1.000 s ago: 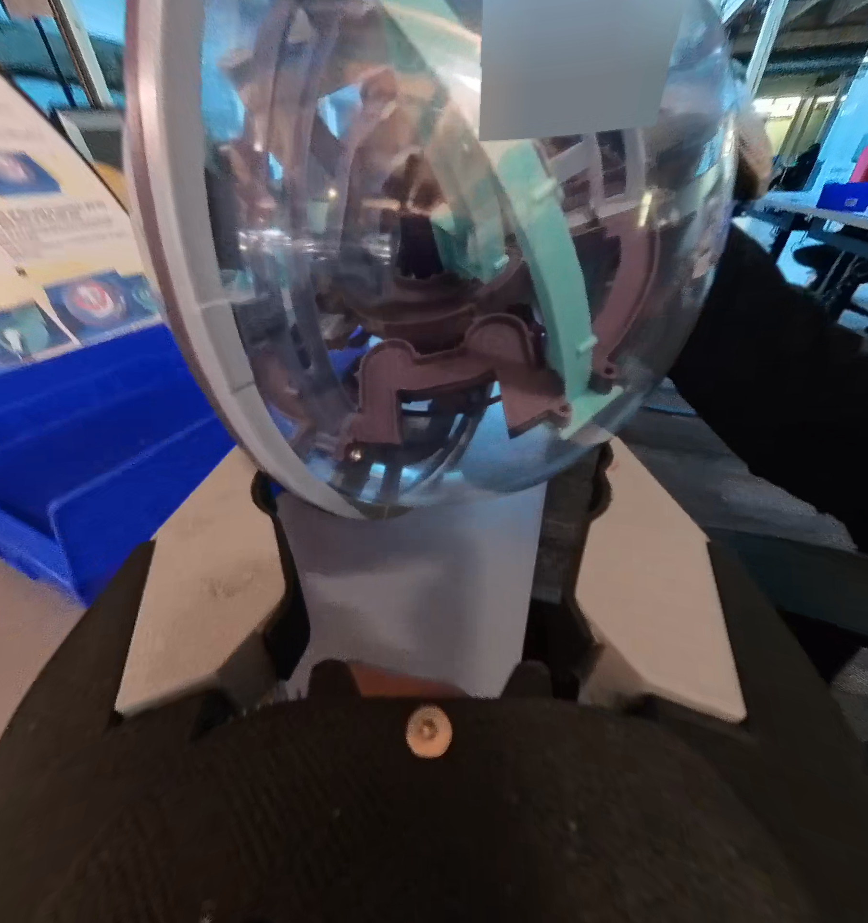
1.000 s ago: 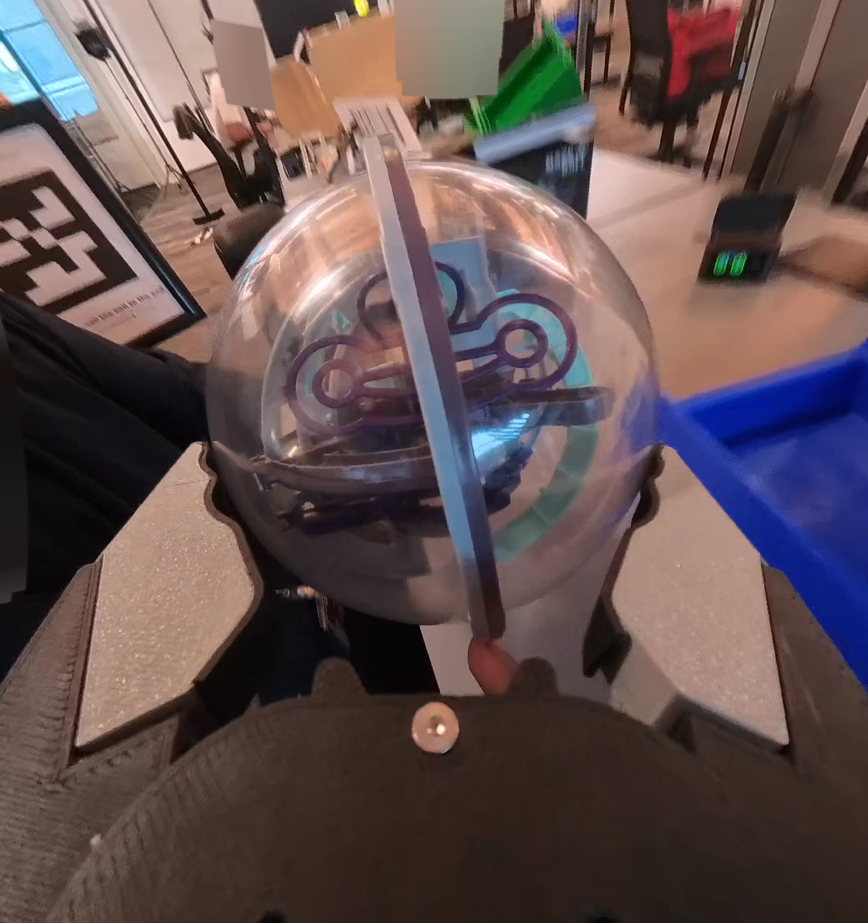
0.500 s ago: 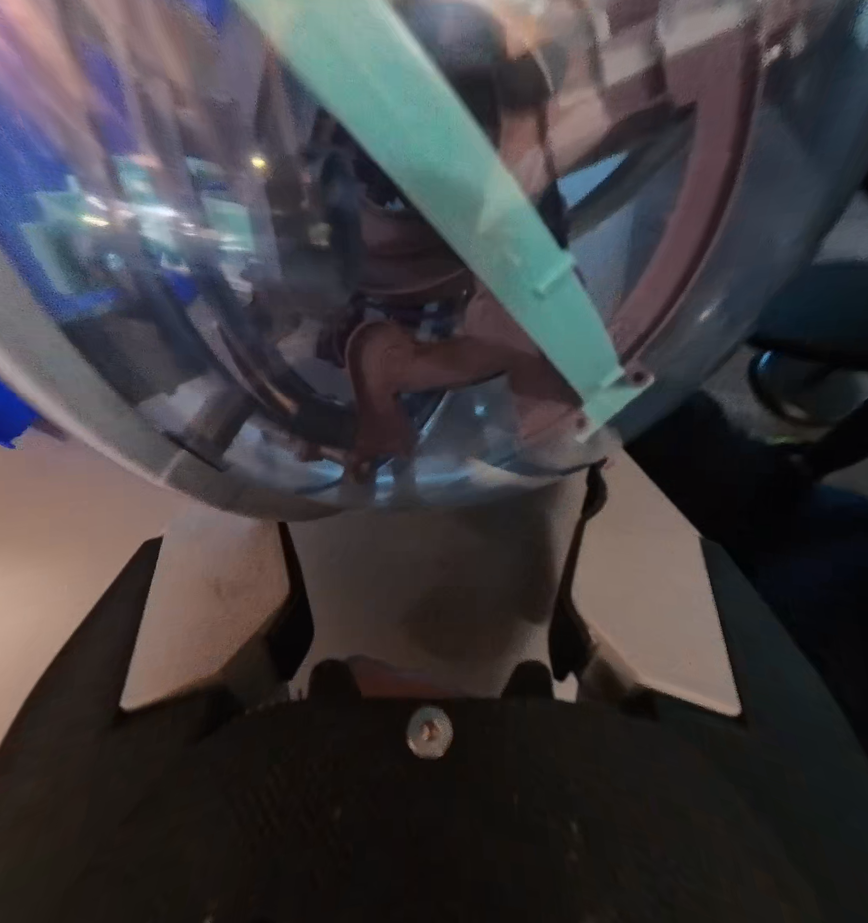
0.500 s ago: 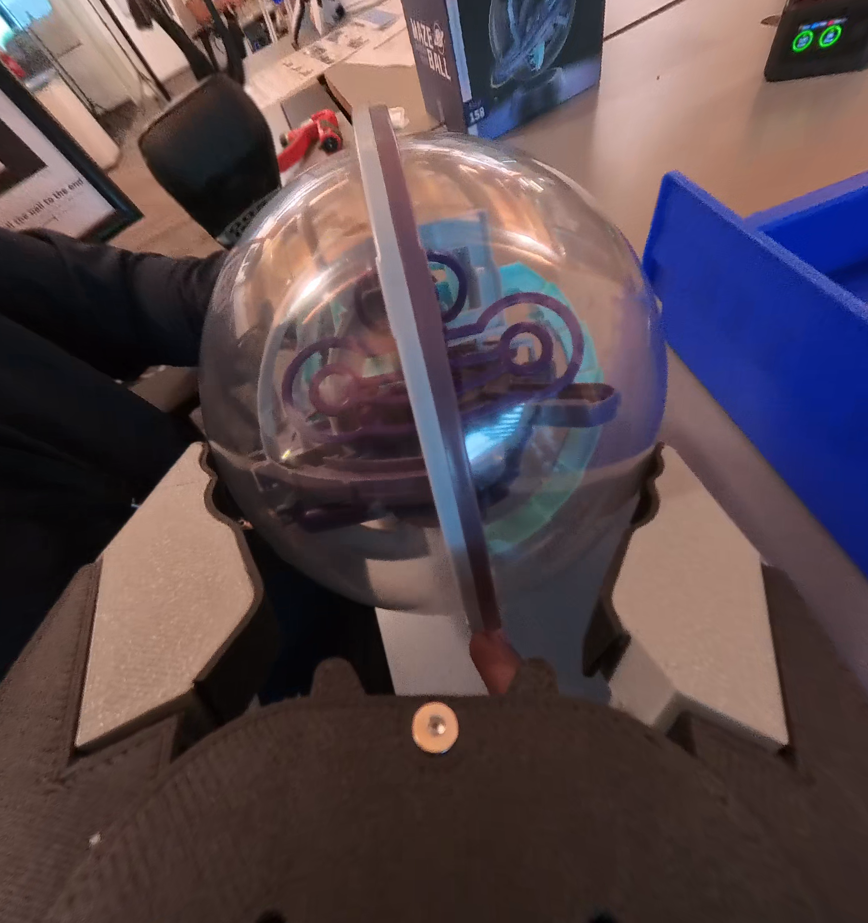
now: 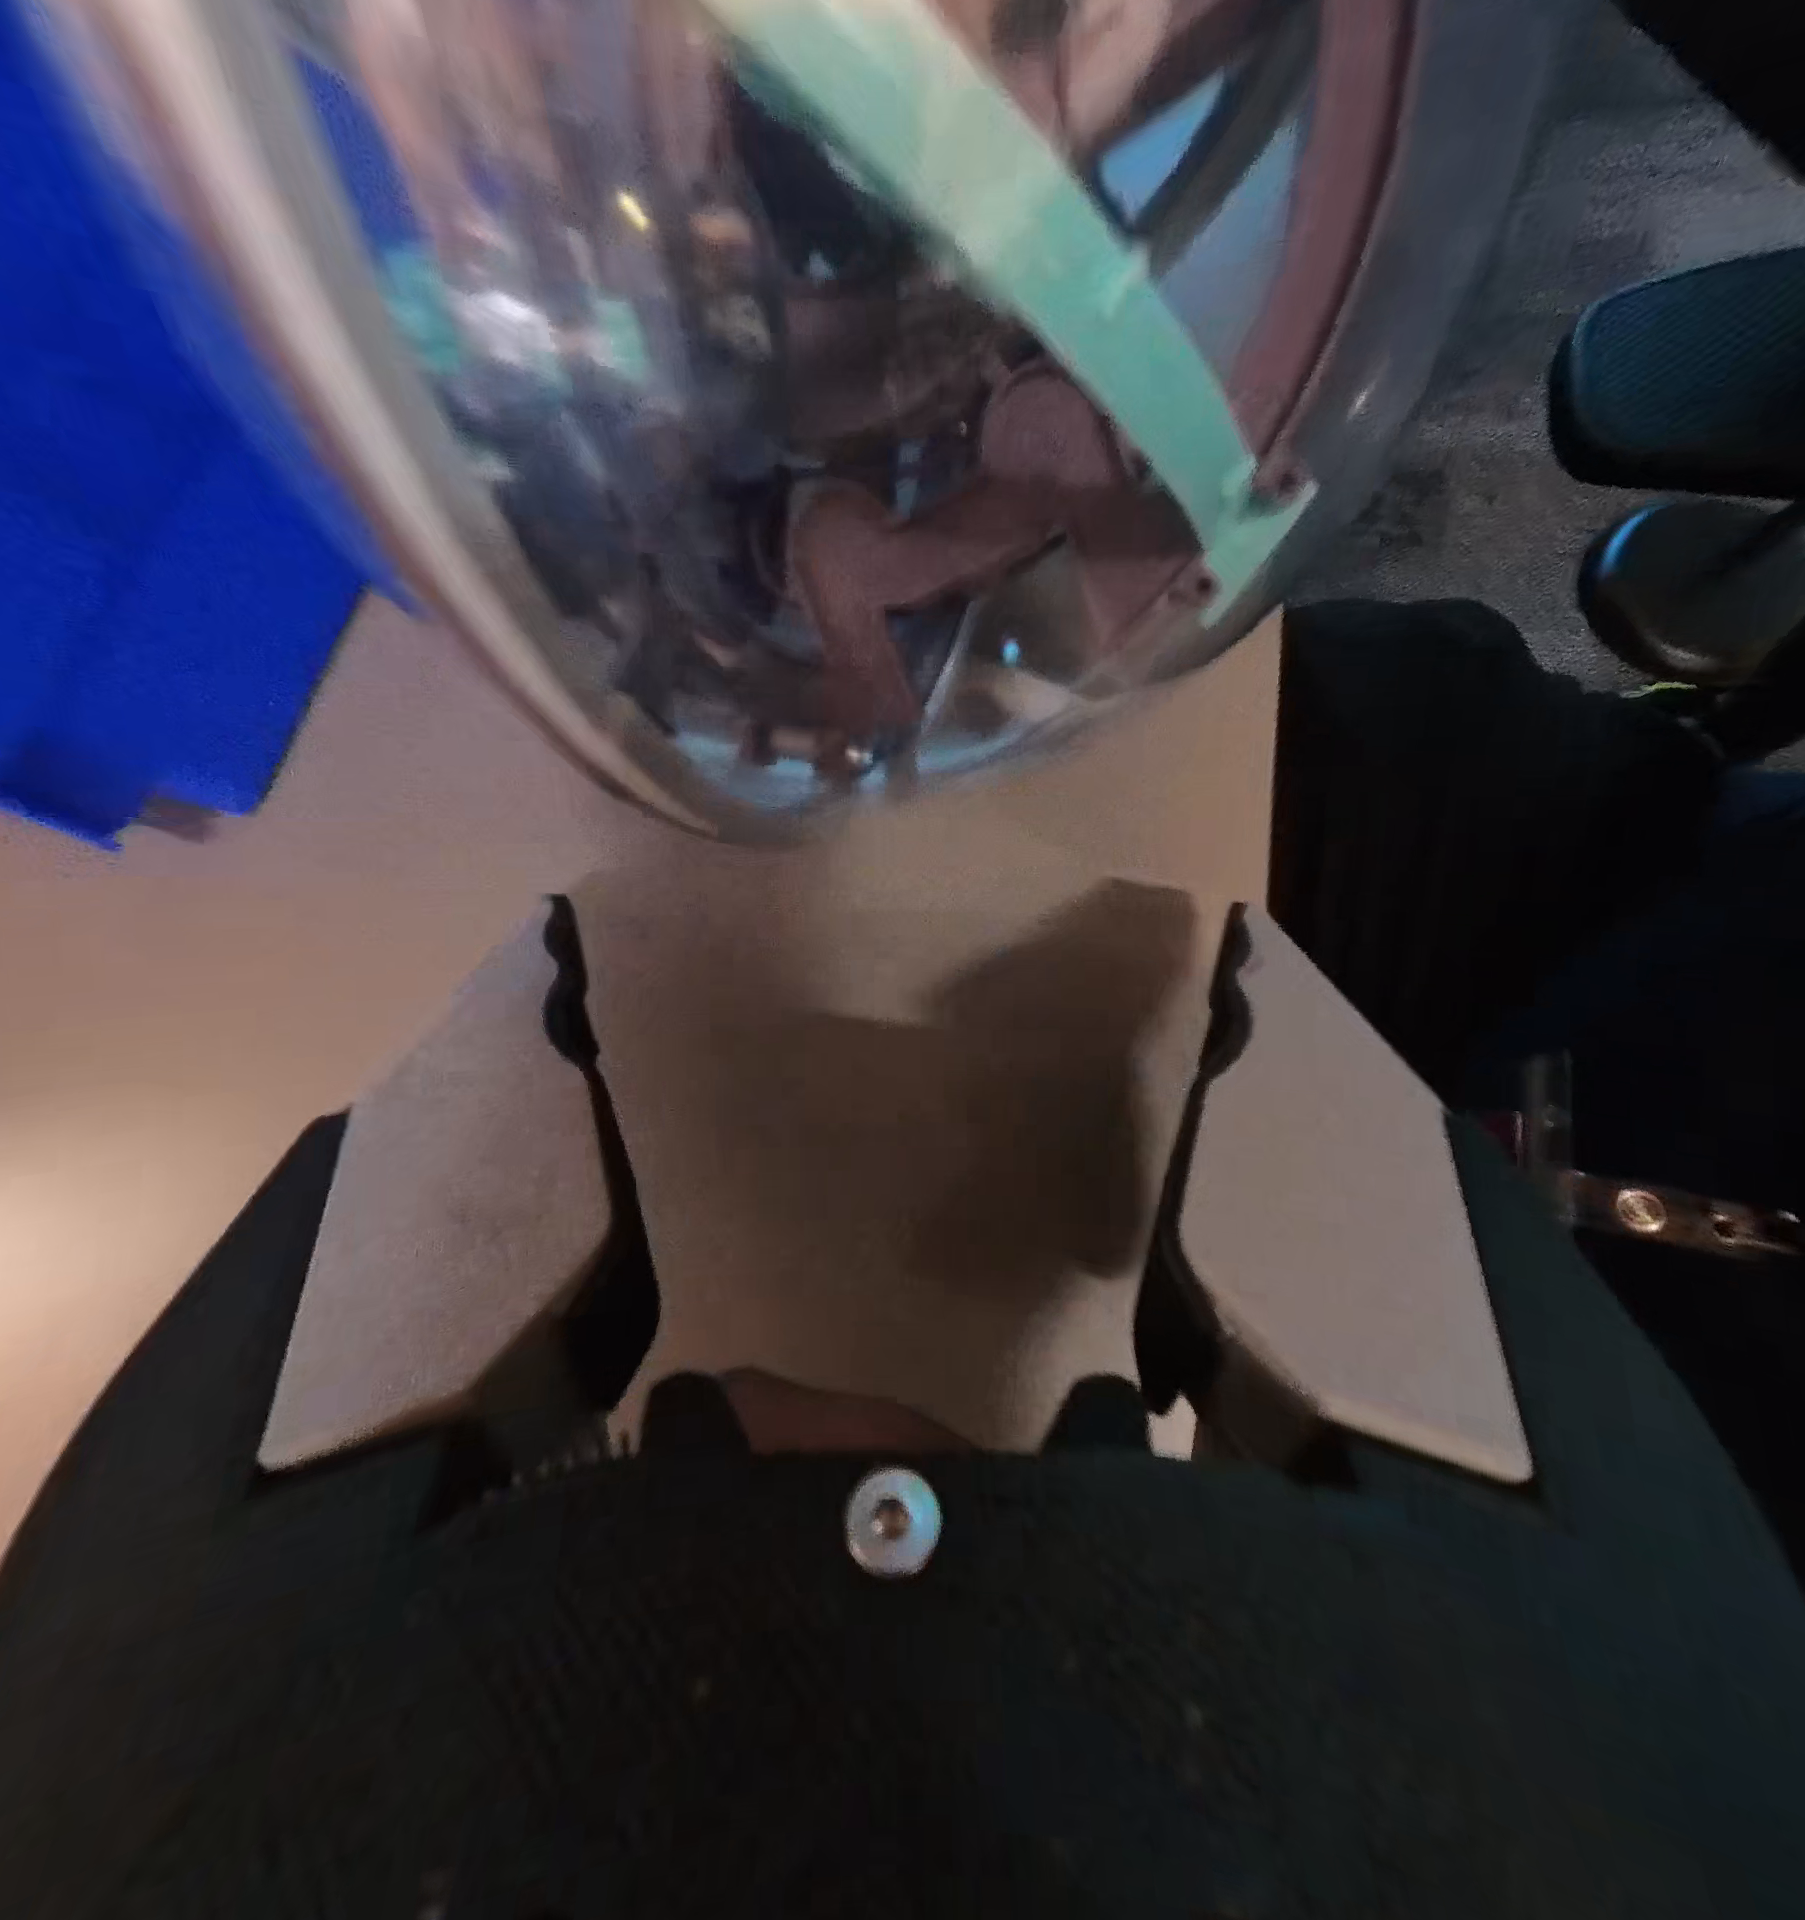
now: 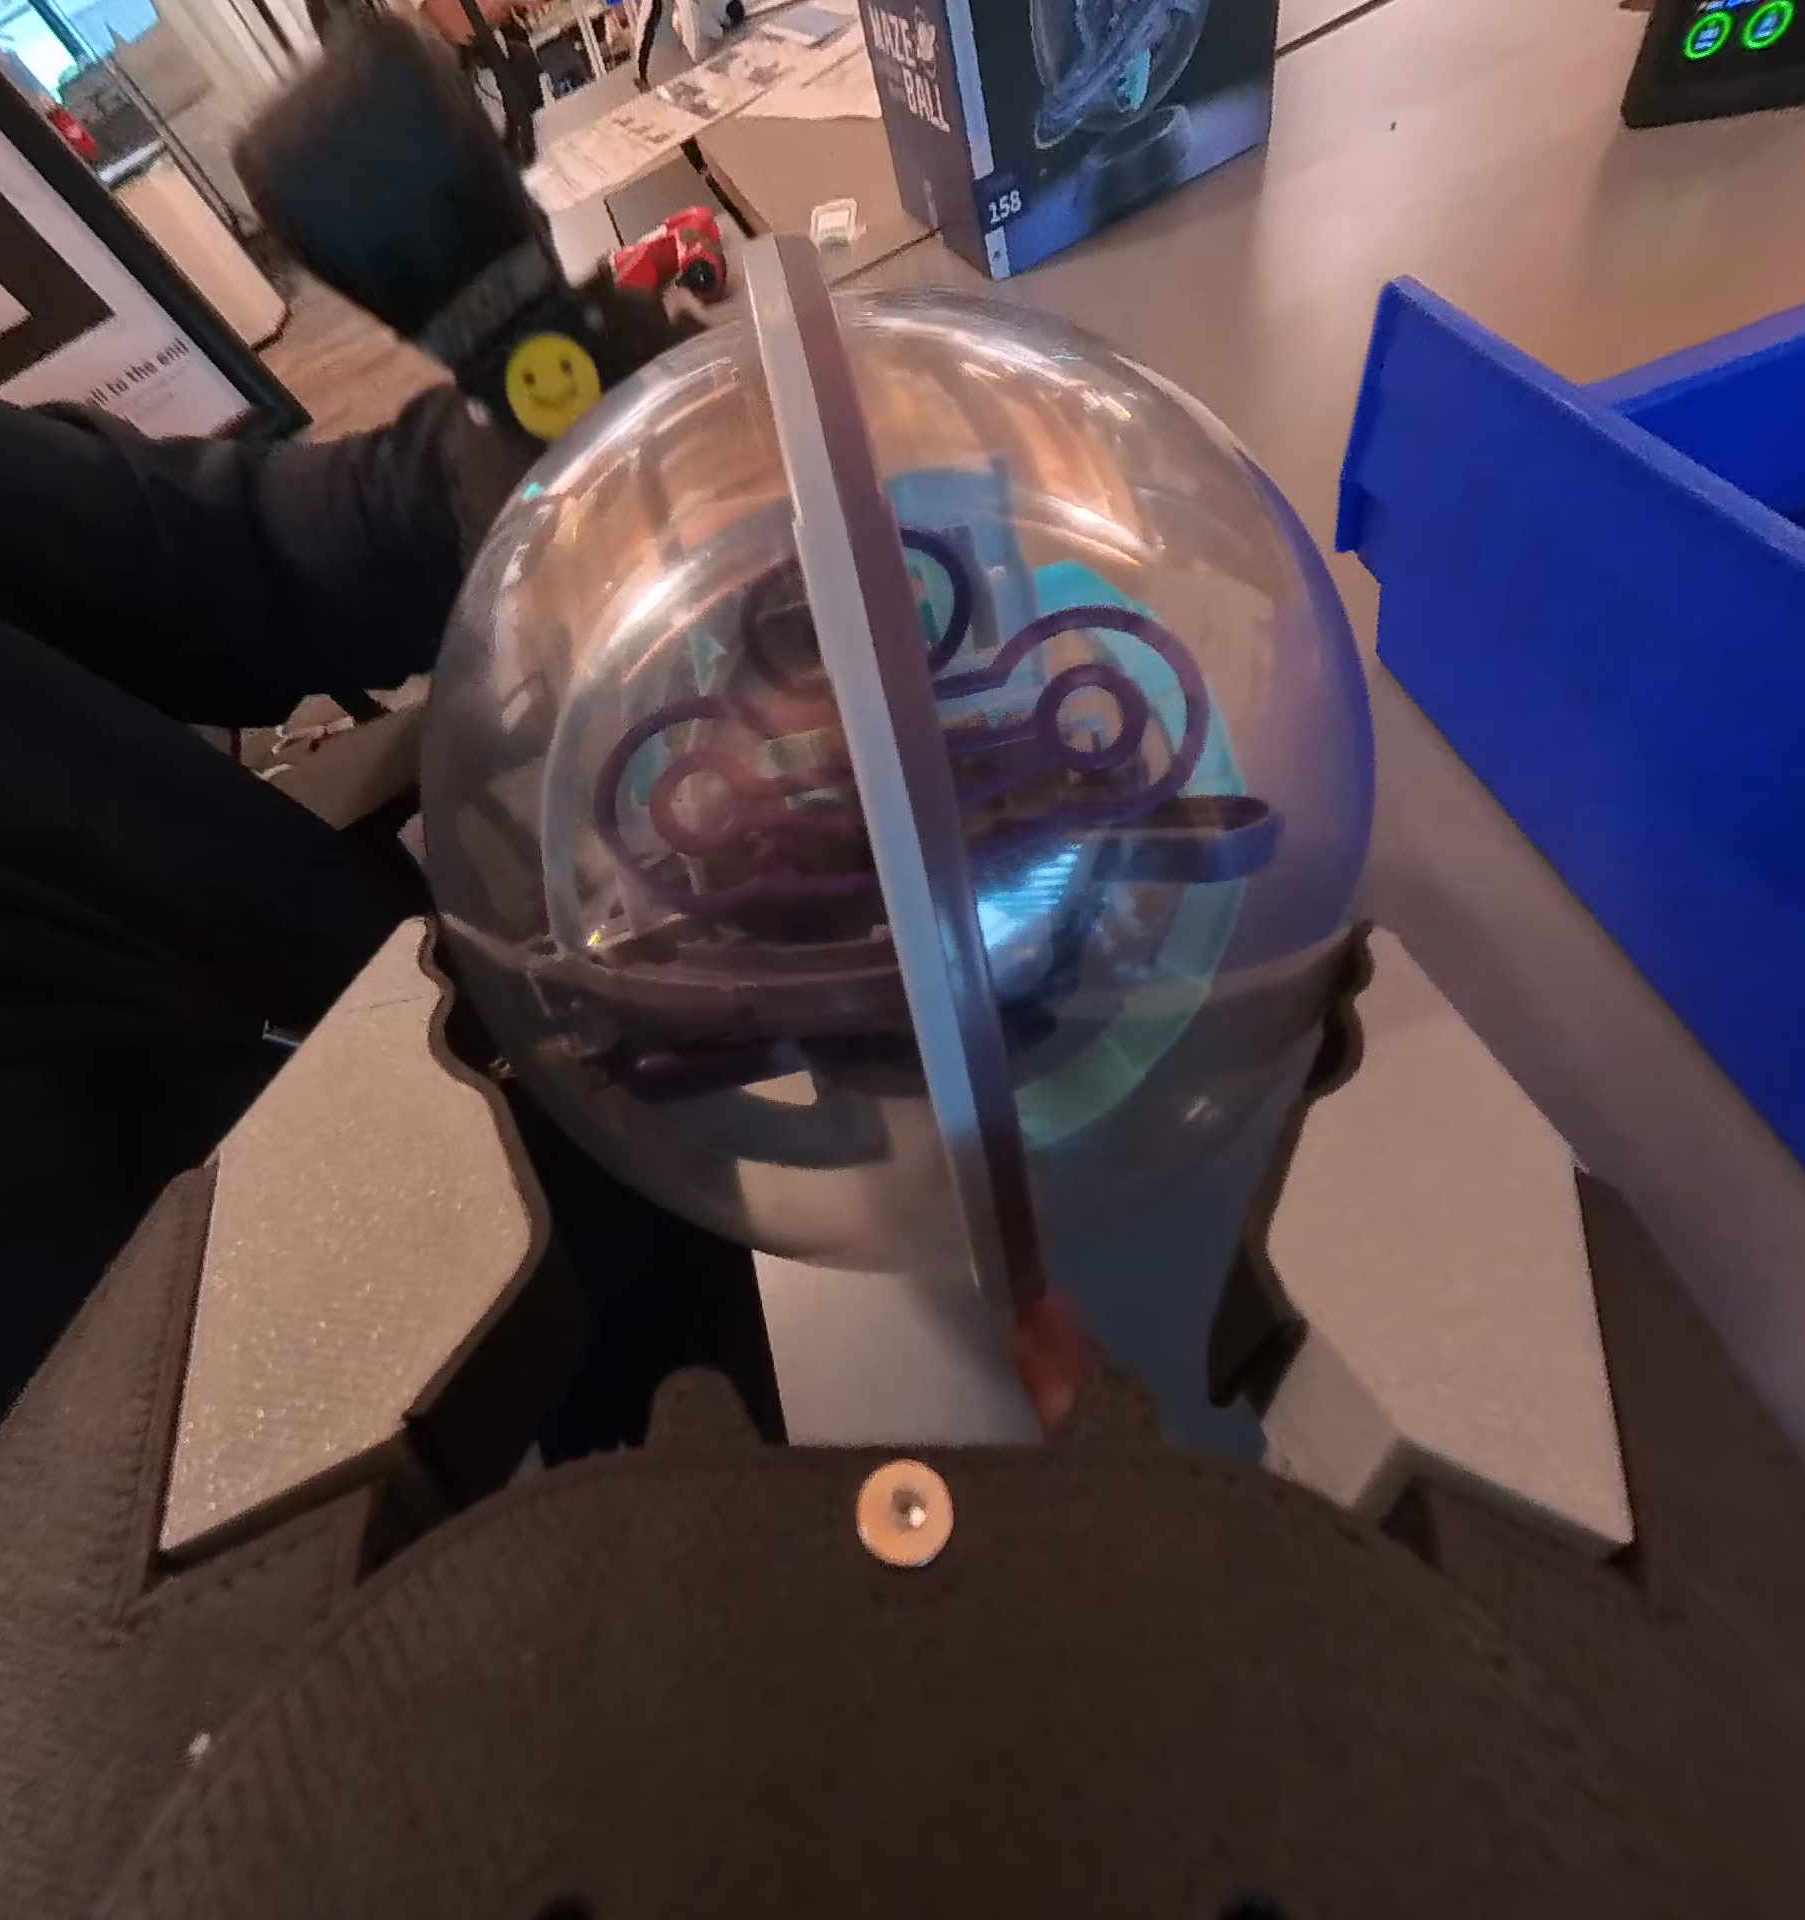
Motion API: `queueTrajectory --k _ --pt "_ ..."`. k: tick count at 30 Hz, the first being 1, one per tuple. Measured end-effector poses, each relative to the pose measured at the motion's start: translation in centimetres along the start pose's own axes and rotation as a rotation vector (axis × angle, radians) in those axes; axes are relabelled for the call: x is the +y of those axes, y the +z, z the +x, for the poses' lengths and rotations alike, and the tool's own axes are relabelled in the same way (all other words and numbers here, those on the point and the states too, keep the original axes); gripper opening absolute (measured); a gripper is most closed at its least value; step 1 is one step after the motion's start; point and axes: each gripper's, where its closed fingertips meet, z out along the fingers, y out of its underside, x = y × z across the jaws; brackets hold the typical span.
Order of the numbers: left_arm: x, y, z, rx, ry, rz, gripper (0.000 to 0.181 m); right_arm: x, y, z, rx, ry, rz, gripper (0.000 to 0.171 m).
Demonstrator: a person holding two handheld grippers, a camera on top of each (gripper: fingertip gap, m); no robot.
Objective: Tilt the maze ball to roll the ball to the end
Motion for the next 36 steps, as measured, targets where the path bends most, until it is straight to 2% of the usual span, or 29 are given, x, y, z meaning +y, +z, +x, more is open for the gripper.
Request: queueTrajectory --k 1,5,9,15,24,30,33,35,36 --pt "-0.8 -0.9 -0.3 -0.004 0.011 0.028 0.118 0.0 0.0 -0.1 0.005 -0.011 -0.012 0.155" --pt "-5.7 -3.8 -1.4 0.013 0.060 0.149 0.116 -0.2 0.4 -0.4 0.012 -0.055 -0.061 0.154" --pt "-8.6 -4.6 -1.6 0.094 0.101 0.153 0.112 -1.0 0.6 -0.2 0.014 -0.070 -0.093 0.149" --pt "-7.6 -4.1 -2.3 0.132 0.064 0.134 0.115 -2.6 0.6 0.1 0.004 -0.078 -0.085 0.146" --pt "-5.5 -2.6 -3.0 0.148 -0.010 0.140 0.115 -2.3 0.3 1.1 -0.008 -0.071 -0.059 0.144" --pt "-5.5 -2.6 -2.5 0.151 0.013 0.161 0.109 0.3 -1.7 1.2 -0.001 0.024 0.045 0.142" --pt "-5.8 -2.6 -2.1 0.172 0.016 0.179 0.109 1.5 -1.0 1.3 -0.019 0.087 0.081 0.139" --pt "-6.4 -2.7 -2.0 0.215 -0.036 0.199 0.117 1.6 -0.3 1.1 -0.036 0.096 0.103 0.142" --pt "-6.8 -2.9 -2.3 0.231 -0.076 0.215 0.115 1.5 -0.1 1.2 -0.032 0.089 0.114 0.142"
